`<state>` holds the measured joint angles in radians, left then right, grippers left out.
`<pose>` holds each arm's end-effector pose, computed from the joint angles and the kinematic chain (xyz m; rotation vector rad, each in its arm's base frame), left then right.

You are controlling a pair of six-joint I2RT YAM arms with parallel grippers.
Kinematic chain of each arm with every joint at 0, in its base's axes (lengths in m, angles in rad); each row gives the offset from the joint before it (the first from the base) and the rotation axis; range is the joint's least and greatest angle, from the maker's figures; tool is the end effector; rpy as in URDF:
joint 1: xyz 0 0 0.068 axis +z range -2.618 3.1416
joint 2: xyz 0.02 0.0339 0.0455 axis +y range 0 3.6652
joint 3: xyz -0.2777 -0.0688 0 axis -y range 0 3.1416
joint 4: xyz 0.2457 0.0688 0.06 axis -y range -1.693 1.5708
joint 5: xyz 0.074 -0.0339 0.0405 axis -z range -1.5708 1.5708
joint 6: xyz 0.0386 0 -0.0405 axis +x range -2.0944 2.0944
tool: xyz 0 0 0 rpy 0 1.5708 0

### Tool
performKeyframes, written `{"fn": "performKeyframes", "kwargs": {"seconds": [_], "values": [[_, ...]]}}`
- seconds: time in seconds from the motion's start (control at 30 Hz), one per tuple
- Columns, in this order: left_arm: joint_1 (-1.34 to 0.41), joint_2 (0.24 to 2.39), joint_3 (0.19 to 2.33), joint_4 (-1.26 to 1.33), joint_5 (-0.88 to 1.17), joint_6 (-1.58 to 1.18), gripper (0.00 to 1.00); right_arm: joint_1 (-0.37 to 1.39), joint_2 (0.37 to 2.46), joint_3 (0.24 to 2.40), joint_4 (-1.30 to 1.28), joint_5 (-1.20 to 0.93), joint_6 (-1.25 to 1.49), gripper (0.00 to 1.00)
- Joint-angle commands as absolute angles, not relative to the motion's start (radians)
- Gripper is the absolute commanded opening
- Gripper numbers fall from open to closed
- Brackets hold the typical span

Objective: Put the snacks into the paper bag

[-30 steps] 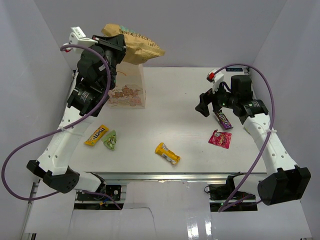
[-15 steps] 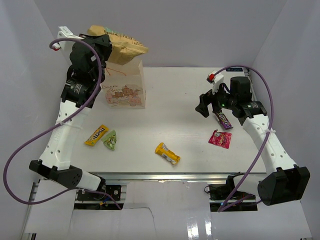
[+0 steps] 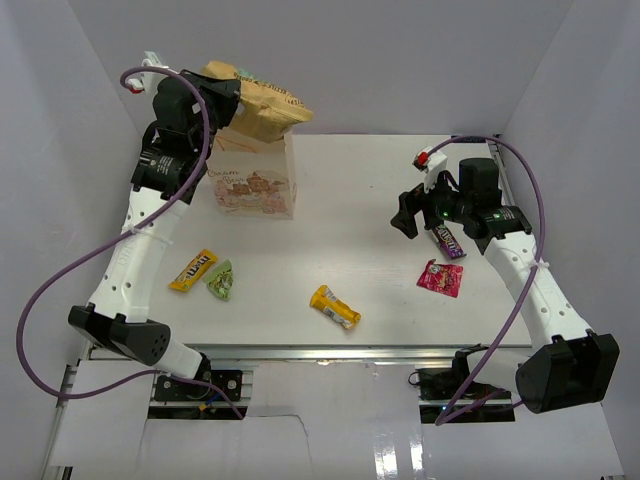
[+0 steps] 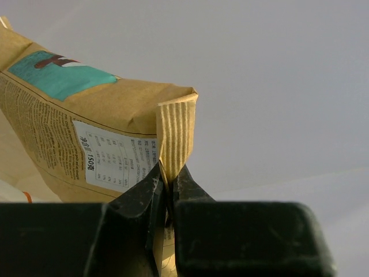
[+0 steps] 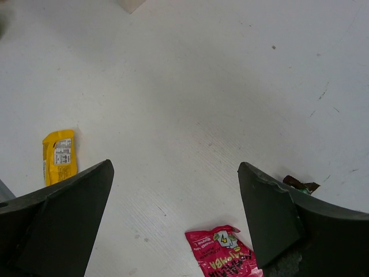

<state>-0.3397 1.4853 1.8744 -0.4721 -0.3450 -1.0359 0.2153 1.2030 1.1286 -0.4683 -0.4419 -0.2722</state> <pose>0.2974 -0.0913 0.5298 -0.8280 1.4905 -0.7569 0.2533 0.0723 0.3580 -0.7537 1.9438 0.4311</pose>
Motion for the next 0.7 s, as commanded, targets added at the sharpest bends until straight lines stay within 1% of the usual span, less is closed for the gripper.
{"fn": "performKeyframes", "kwargs": {"seconds": [0.0,0.17,0.57,0.67], "values": [[-0.333,1.462,1.89,-0.436,-0.281,-1.066,0.0,0.209,1.184,1.121,-0.423,-0.437,-0.265,0.94],[-0.321,1.445,1.82,-0.437,-0.282,-1.092,0.0,0.209,1.184,1.118,-0.417,-0.436,-0.264,0.94],[-0.264,1.442,1.752,-0.443,-0.196,-1.112,0.0,0.209,1.177,1.098,-0.41,-0.445,-0.258,0.94],[-0.247,1.439,1.727,-0.445,-0.169,-1.126,0.11,0.209,1.177,1.095,-0.41,-0.446,-0.256,0.94]]}}
